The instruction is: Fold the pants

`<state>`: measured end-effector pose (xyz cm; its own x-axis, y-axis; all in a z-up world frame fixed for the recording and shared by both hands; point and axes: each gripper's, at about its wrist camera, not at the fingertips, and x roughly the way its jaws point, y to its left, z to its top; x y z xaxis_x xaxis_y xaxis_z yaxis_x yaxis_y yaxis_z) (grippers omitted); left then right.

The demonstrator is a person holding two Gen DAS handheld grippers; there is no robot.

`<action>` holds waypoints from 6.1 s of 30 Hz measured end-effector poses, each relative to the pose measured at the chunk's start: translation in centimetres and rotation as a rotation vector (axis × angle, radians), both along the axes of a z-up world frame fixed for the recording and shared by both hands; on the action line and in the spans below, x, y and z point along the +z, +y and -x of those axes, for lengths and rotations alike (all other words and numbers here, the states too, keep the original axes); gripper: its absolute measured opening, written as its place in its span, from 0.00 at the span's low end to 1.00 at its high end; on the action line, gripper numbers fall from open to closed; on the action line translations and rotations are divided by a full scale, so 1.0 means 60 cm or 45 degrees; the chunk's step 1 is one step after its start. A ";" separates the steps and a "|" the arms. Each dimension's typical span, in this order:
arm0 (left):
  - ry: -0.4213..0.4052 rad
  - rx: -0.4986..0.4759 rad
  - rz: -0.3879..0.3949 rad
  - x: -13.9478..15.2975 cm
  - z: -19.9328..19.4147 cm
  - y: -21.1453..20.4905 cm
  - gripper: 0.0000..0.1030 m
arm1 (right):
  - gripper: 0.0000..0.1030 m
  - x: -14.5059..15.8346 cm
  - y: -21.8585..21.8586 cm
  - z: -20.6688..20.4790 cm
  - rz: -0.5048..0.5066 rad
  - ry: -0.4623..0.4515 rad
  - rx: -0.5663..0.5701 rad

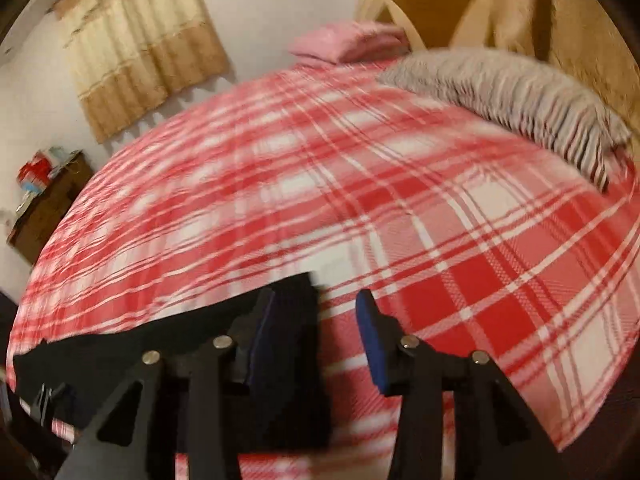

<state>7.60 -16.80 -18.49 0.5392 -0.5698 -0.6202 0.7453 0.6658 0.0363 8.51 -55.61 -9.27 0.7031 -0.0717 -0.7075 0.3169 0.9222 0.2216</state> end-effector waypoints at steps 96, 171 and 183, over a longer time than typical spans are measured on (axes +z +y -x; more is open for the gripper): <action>-0.131 1.240 0.005 0.009 -0.099 0.602 0.99 | 0.15 -0.039 -0.005 0.096 -0.334 -0.212 0.044; -0.199 1.272 -0.039 -0.013 -0.087 0.613 0.99 | 0.13 0.044 0.442 -0.043 -0.196 -0.360 0.842; -0.238 1.181 0.133 0.035 -0.053 0.582 0.99 | 0.13 -0.033 0.539 -0.074 -0.139 -0.181 0.981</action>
<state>10.80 18.10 -16.38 0.8896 0.0873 -0.4483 -0.0934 0.9956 0.0084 12.93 -23.28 -11.28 0.6106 0.5368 -0.5823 -0.4403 0.8412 0.3137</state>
